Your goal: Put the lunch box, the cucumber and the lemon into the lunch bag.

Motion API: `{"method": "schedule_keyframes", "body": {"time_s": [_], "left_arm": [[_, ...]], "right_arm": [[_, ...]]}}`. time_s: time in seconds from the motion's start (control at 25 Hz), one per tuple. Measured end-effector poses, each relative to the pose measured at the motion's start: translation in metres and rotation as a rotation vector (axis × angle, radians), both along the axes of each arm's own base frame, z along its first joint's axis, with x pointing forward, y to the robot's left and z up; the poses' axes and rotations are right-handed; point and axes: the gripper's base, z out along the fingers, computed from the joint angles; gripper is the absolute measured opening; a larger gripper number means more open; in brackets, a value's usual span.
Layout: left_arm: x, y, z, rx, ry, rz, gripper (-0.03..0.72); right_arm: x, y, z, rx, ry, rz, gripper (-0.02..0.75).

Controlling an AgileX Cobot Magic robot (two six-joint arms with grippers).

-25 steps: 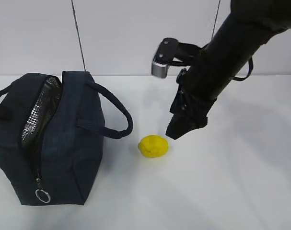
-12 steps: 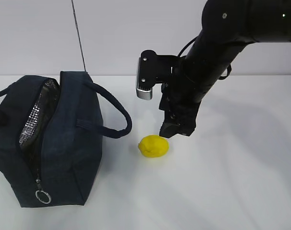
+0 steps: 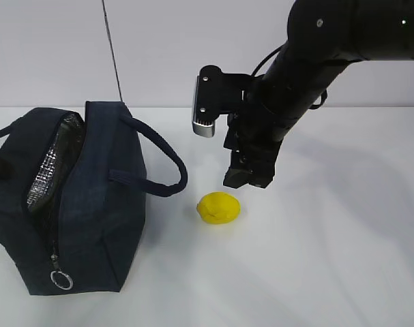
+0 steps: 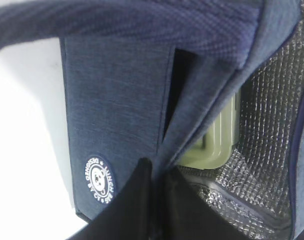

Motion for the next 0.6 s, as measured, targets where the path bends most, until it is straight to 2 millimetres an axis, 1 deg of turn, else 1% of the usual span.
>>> {"method": "schedule_keyframes", "body": {"time_s": [0.2,0.4,0.6], "left_arm": [[0.000,0.000,0.000,0.001,-0.005,-0.005,0.015],[0.000,0.000,0.000,0.004,-0.009,-0.011,0.015],[0.000,0.000,0.000,0.007,-0.014,-0.017,0.015]], "right_arm": [[0.000,0.002,-0.002,0.016,0.014,-0.007,0.515],[0.002,0.012,-0.019,0.104,0.103,-0.058,0.523],[0.008,0.014,-0.037,0.091,0.118,-0.065,0.538]]}}
